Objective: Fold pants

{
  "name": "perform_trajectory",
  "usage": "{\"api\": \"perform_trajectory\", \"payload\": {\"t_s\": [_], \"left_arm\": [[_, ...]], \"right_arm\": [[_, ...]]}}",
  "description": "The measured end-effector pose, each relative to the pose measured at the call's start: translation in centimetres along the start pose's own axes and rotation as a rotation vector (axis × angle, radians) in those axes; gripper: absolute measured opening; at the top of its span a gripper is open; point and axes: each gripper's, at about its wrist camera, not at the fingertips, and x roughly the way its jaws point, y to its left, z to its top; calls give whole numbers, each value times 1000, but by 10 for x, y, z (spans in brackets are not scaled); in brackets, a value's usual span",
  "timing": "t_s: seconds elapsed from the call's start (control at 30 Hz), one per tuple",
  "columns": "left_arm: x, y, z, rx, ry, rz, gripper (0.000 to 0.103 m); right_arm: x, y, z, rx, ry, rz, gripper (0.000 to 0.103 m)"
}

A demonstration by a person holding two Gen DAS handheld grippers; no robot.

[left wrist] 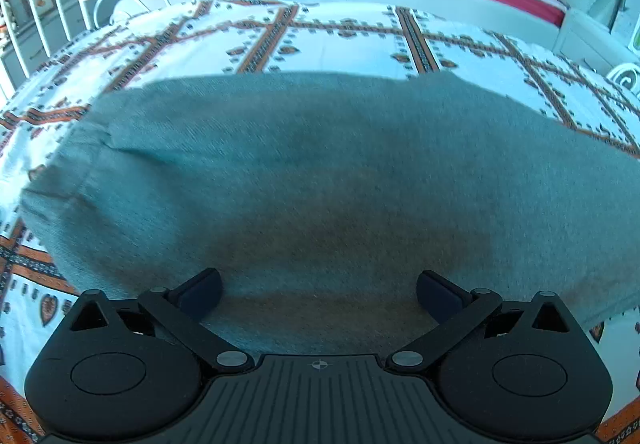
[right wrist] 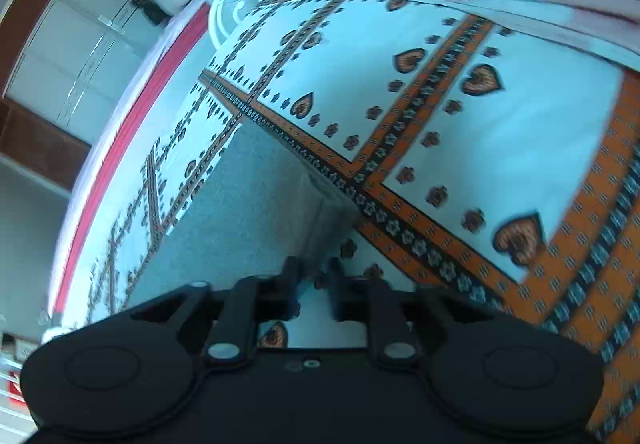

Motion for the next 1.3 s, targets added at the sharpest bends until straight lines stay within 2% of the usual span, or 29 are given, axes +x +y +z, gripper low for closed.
{"api": "perform_trajectory", "payload": {"t_s": [0.1, 0.17, 0.2, 0.3, 0.37, 0.47, 0.53, 0.6, 0.67, 0.73, 0.8, 0.9, 1.0, 1.07, 1.13, 1.17, 1.23, 1.3], "left_arm": [[-13, 6, 2, -15, -77, -20, 103], [-15, 6, 1, -8, -84, -80, 103], [-13, 3, 0, 12, -65, -81, 103], [6, -12, -9, 140, 47, -17, 103], [3, -12, -7, 144, 23, -10, 103], [-6, -4, -3, 100, -32, 38, 103], [-9, 4, -4, 82, -56, 67, 103], [0, 16, -8, 71, 18, 86, 103], [-6, 29, -7, 17, 4, 44, 103], [-17, 39, -7, -2, -68, 85, 103], [-24, 53, -5, -33, -113, 137, 103], [-31, 91, -1, -175, -161, 228, 103], [-35, 131, -5, -325, -201, 270, 103], [-21, 158, -11, -408, -159, 248, 103], [-7, 172, -14, -456, -123, 181, 98], [-6, 173, -13, -450, -129, 160, 91], [-3, 166, -7, -416, -146, 163, 84], [0, 162, -3, -404, -148, 151, 73]], "right_arm": [[-20, 26, -10, -146, -54, 52, 12], [-23, 55, -24, -295, -70, 93, 13], [-19, 69, -33, -351, -47, 126, 13], [8, 112, -65, -436, 92, 243, 14], [27, 144, -93, -498, 193, 304, 16], [53, 183, -135, -594, 298, 306, 16], [68, 200, -157, -636, 342, 278, 16], [83, 211, -180, -719, 397, 220, 17], [80, 221, -192, -806, 376, 207, 19], [71, 226, -186, -766, 349, 268, 19], [64, 230, -183, -769, 313, 289, 20], [66, 233, -183, -739, 319, 304, 20], [73, 232, -185, -729, 325, 290, 20], [73, 234, -189, -732, 324, 295, 22], [74, 234, -191, -731, 320, 294, 23], [75, 234, -192, -725, 319, 297, 23], [77, 235, -193, -718, 317, 301, 23], [78, 236, -195, -719, 299, 300, 23]]}}
